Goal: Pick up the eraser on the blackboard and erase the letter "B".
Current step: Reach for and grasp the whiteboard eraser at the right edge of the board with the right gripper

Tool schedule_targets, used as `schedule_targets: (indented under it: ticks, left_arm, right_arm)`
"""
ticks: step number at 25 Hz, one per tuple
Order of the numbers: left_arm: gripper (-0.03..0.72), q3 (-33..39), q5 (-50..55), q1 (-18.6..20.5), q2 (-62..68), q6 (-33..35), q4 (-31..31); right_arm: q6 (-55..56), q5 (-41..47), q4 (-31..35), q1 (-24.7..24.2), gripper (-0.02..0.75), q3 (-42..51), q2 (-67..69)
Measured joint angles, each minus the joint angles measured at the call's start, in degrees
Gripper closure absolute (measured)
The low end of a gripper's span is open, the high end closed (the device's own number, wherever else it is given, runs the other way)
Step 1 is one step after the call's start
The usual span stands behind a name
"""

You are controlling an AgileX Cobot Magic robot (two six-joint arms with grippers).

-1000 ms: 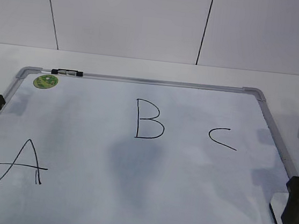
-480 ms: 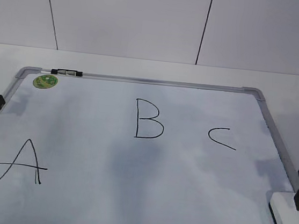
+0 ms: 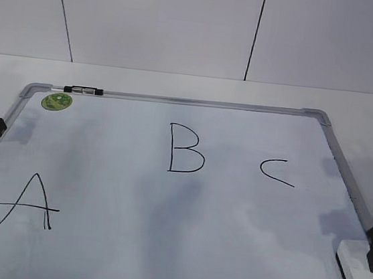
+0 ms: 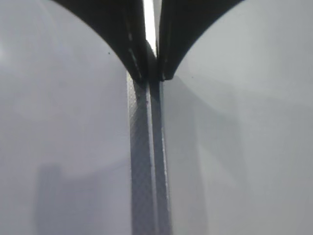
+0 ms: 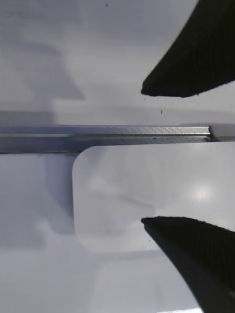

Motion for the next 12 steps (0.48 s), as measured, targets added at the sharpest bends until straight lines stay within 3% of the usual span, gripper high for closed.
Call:
schedule_targets:
  ticks: [12]
  left_arm:
    - [0.651,0.0,0.12,0.0,0.0,0.0,0.0]
  right_arm:
    - [1.36,0.11,1.07,0.0,0.168,0.0,-0.02]
